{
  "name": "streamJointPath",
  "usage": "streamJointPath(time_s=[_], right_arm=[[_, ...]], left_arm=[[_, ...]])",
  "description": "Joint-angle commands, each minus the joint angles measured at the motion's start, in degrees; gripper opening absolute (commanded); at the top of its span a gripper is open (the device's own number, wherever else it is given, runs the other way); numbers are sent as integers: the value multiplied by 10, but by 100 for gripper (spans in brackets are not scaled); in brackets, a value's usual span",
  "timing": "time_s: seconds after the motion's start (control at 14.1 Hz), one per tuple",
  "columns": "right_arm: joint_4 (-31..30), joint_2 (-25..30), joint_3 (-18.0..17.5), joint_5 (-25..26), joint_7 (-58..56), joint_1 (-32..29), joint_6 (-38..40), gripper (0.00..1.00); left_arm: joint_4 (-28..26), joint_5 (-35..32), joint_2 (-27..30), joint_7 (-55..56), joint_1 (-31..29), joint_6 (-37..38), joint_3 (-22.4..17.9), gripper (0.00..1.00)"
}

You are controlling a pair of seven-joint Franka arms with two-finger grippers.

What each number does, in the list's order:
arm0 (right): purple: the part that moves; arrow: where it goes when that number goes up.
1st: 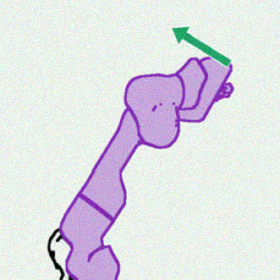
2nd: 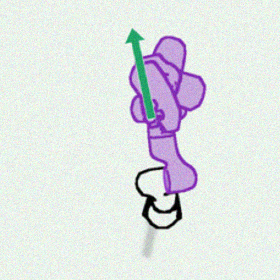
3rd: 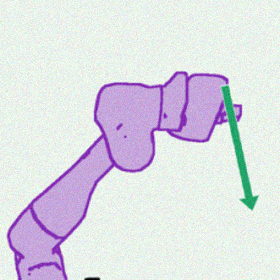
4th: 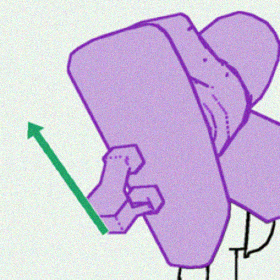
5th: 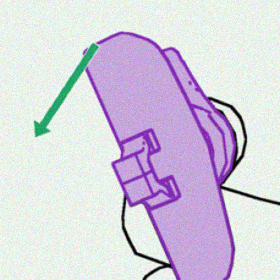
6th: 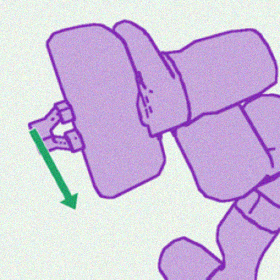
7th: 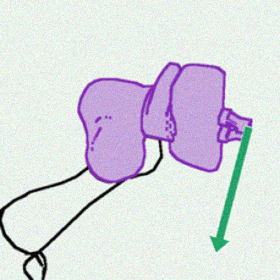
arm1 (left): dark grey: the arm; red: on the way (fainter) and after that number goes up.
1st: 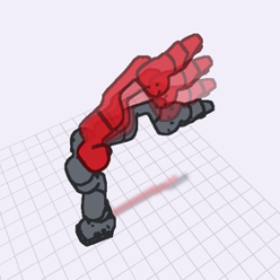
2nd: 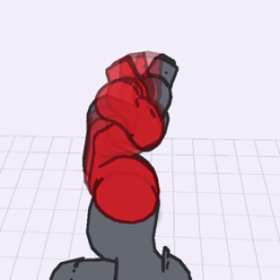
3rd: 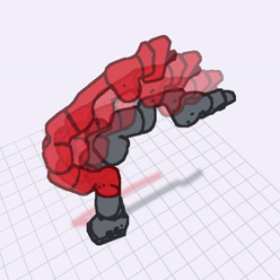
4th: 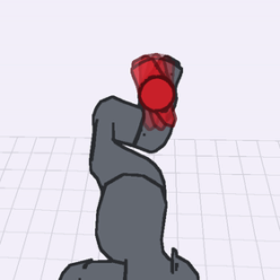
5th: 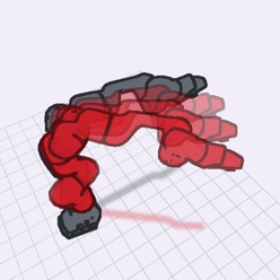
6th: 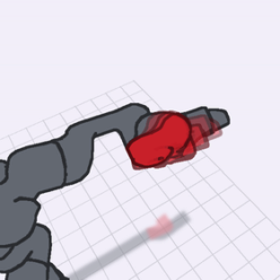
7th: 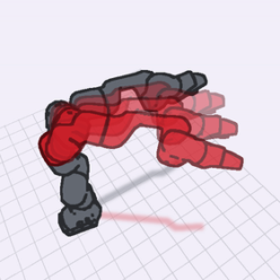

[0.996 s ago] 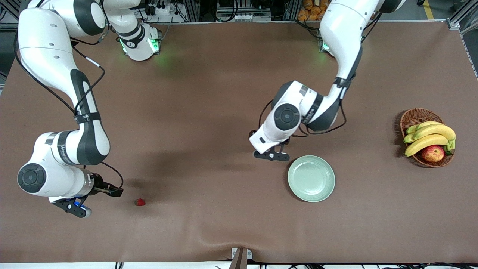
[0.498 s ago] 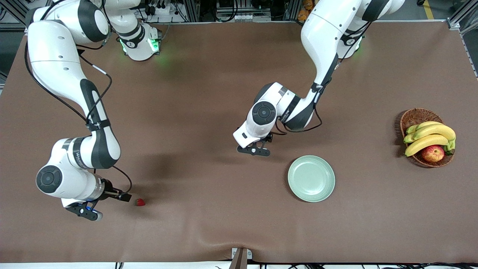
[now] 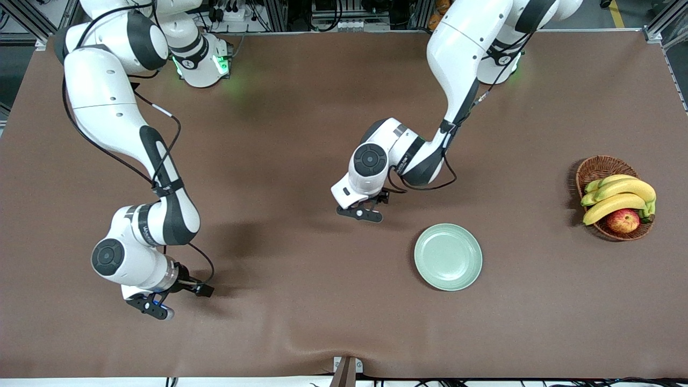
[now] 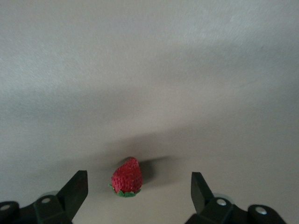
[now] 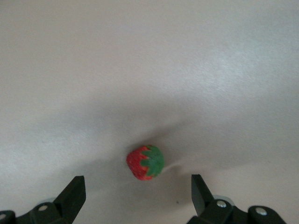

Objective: Collect all strawberries into plate
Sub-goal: 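Grasp the mid-table strawberry with the left gripper while the right gripper returns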

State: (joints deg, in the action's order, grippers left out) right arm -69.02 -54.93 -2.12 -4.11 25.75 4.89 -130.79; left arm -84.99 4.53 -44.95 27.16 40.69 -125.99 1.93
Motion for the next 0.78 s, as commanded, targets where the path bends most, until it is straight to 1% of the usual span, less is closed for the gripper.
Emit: streamJointPath(time_s=[0.0, 0.28, 0.43, 0.57, 0.71], right_arm=[[13, -21, 1, -12, 11, -1, -30, 100], [14, -22, 4, -11, 15, -6, -30, 100], [14, -23, 4, -10, 50, -5, -32, 100], [14, -25, 4, -8, 79, -1, -41, 100], [14, -27, 4, -7, 89, -1, -48, 100]], left_arm=[[-2, -16, -5, 5, 2, 1, -6, 91], [-10, -25, -4, 4, 1, 7, -7, 75], [-11, -28, -1, 5, -1, 12, -7, 71], [-11, -28, -2, 8, 3, 20, -7, 73], [-13, -28, -3, 9, 4, 20, -7, 72]])
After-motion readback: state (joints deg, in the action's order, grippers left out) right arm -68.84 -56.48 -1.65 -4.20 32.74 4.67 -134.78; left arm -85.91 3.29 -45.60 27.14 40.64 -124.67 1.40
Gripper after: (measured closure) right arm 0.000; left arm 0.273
